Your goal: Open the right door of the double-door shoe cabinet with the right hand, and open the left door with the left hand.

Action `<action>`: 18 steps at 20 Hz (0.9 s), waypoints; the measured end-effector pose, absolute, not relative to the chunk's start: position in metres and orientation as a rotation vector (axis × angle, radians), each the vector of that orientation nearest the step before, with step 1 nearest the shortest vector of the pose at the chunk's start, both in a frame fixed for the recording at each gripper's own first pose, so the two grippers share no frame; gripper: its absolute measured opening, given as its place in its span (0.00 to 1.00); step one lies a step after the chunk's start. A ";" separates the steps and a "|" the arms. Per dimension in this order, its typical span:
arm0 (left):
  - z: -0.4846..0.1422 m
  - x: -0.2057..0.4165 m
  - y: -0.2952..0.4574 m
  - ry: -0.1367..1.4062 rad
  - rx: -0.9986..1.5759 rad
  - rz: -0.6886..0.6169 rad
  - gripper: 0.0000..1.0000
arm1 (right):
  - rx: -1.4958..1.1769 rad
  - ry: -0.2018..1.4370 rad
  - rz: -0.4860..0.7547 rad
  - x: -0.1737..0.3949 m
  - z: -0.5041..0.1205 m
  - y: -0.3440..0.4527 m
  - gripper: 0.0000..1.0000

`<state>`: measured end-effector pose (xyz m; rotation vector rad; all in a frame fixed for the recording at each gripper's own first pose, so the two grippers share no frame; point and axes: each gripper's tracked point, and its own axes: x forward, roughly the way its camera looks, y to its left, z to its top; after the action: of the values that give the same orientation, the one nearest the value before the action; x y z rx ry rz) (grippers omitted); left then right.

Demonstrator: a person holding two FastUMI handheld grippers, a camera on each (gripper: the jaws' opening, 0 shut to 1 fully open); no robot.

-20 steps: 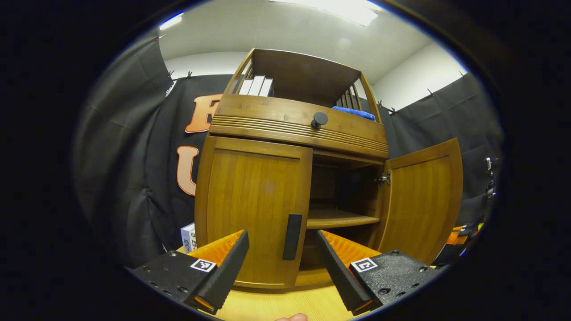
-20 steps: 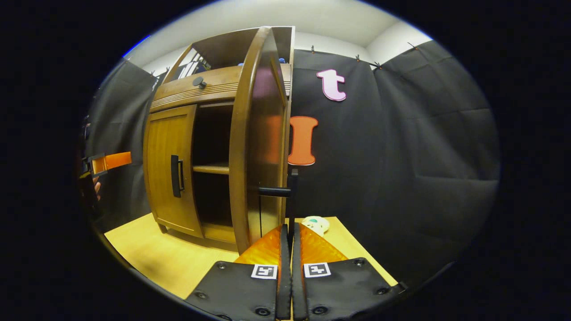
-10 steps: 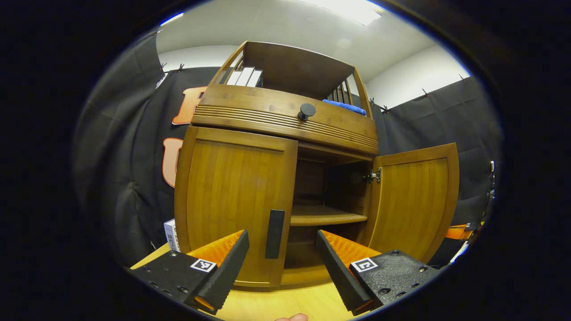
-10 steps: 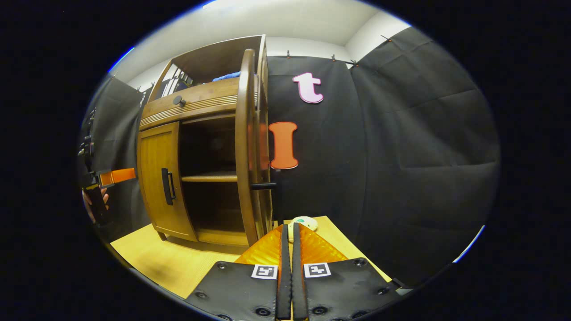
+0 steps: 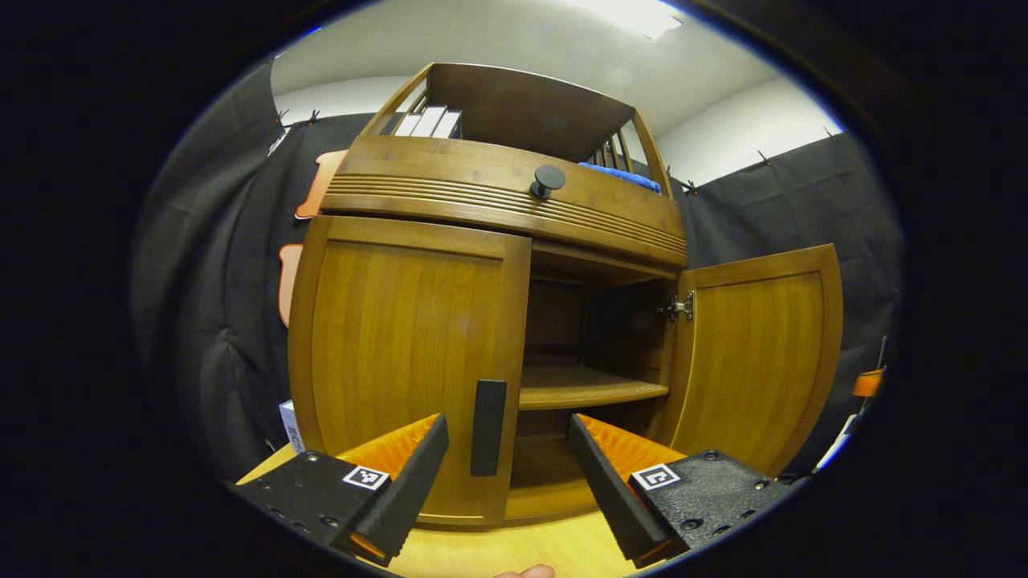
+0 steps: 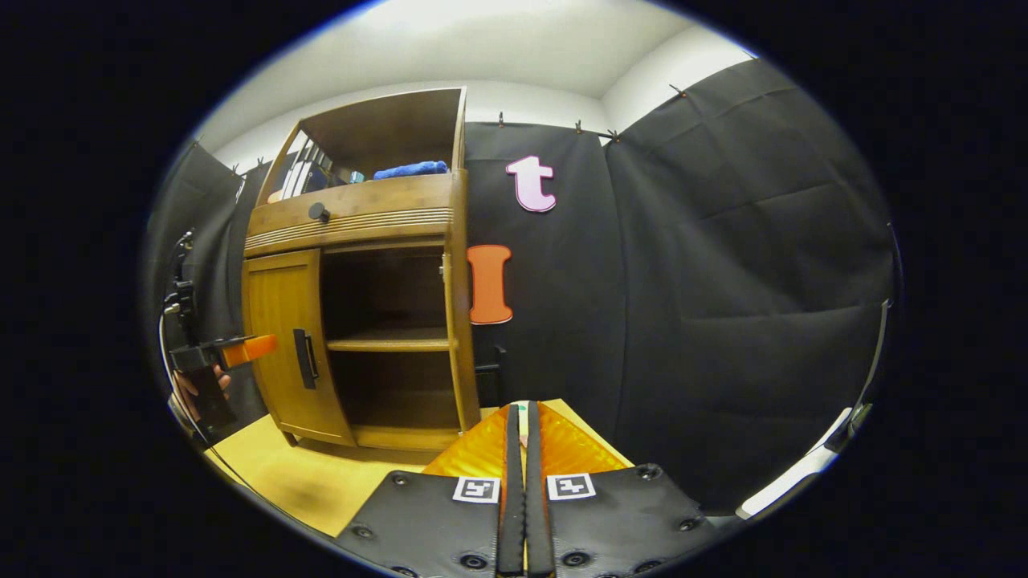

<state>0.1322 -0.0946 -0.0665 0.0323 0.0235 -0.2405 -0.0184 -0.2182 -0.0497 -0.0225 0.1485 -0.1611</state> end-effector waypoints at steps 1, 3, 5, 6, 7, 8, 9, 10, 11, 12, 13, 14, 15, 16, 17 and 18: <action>-0.071 0.141 -0.095 0.031 0.038 -0.235 0.92 | -0.002 0.155 -0.154 -0.018 -0.048 -0.206 0.08; -0.083 0.165 -0.100 0.052 0.054 -0.217 0.92 | 0.052 0.166 -0.130 -0.019 -0.050 -0.180 0.08; -0.087 0.179 -0.101 0.055 0.065 -0.206 0.95 | 0.055 0.158 -0.117 -0.017 -0.053 -0.158 0.08; -0.089 0.187 -0.099 0.054 0.073 -0.198 0.95 | 0.047 0.158 -0.105 -0.016 -0.054 -0.147 0.08; -0.092 0.193 -0.099 0.051 0.078 -0.188 0.95 | 0.039 0.164 -0.093 -0.016 -0.058 -0.137 0.09; -0.093 0.197 -0.099 0.051 0.080 -0.182 0.95 | 0.028 0.174 -0.080 -0.017 -0.061 -0.126 0.09; -0.096 0.201 -0.099 0.054 0.079 -0.182 0.92 | 0.015 0.183 -0.071 -0.016 -0.062 -0.118 0.08; -0.100 0.204 -0.098 0.061 0.077 -0.182 0.92 | 0.003 0.188 -0.070 -0.016 -0.063 -0.112 0.08; -0.102 0.207 -0.097 0.062 0.075 -0.176 0.92 | -0.007 0.190 -0.078 -0.015 -0.064 -0.109 0.08; -0.104 0.209 -0.096 0.060 0.070 -0.169 0.95 | -0.009 0.187 -0.088 -0.016 -0.063 -0.106 0.08; -0.107 0.210 -0.094 0.063 0.065 -0.163 0.95 | -0.011 0.188 -0.067 -0.014 -0.063 -0.097 0.00; -0.110 0.212 -0.092 0.067 0.061 -0.157 0.92 | -0.016 0.186 -0.061 -0.014 -0.062 -0.092 0.10; -0.112 0.215 -0.088 0.071 0.058 -0.151 0.92 | -0.021 0.179 -0.067 -0.011 -0.061 -0.090 0.10; -0.114 0.217 -0.087 0.074 0.056 -0.146 0.92 | -0.023 0.170 -0.066 -0.011 -0.059 -0.087 0.22; -0.114 0.219 -0.084 0.075 0.052 -0.143 0.92 | -0.028 0.162 -0.062 -0.010 -0.057 -0.083 0.34; -0.115 0.221 -0.084 0.076 0.050 -0.143 0.92 | -0.037 0.159 -0.063 -0.008 -0.056 -0.082 0.46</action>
<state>0.2208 -0.0841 -0.1153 0.0497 0.0763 -0.1426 -0.0078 -0.0816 -0.0555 -0.0369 0.1589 -0.0628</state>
